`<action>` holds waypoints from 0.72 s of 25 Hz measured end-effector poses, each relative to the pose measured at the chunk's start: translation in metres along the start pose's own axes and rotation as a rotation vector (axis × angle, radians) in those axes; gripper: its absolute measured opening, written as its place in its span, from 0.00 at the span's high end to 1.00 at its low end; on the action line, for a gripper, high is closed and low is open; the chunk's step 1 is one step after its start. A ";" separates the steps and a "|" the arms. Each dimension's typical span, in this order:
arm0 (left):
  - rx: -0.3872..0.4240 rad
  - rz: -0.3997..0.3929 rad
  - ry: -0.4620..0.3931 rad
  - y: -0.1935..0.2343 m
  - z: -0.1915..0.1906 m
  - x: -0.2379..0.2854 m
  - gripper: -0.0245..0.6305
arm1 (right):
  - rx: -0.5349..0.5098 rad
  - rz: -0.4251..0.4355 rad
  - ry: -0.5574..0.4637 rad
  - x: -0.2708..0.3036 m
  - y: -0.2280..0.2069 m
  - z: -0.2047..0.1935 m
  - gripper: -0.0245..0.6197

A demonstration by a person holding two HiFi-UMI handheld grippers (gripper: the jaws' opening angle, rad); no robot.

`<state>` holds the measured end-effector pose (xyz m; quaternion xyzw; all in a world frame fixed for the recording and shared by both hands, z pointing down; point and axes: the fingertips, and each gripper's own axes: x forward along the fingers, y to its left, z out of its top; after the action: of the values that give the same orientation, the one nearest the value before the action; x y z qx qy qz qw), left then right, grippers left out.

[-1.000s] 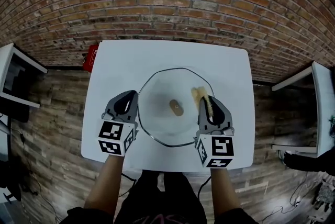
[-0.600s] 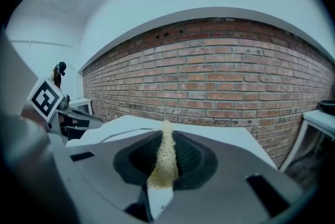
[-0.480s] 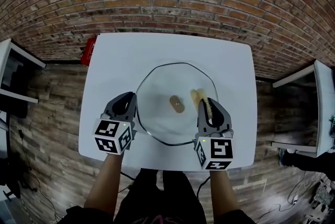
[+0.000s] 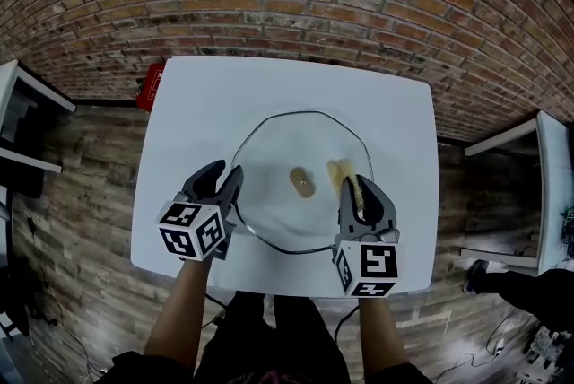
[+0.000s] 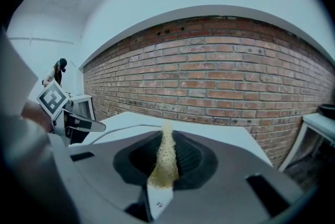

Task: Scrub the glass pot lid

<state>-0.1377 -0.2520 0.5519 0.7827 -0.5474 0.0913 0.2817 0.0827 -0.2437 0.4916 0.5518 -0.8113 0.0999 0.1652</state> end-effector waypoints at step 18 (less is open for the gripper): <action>-0.050 0.017 0.043 0.007 -0.024 0.009 0.80 | -0.023 -0.001 0.009 0.004 -0.003 0.002 0.87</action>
<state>-0.1365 -0.2483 0.5778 0.7686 -0.5500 0.0969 0.3120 0.0838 -0.2488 0.4907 0.5497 -0.8114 0.0929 0.1755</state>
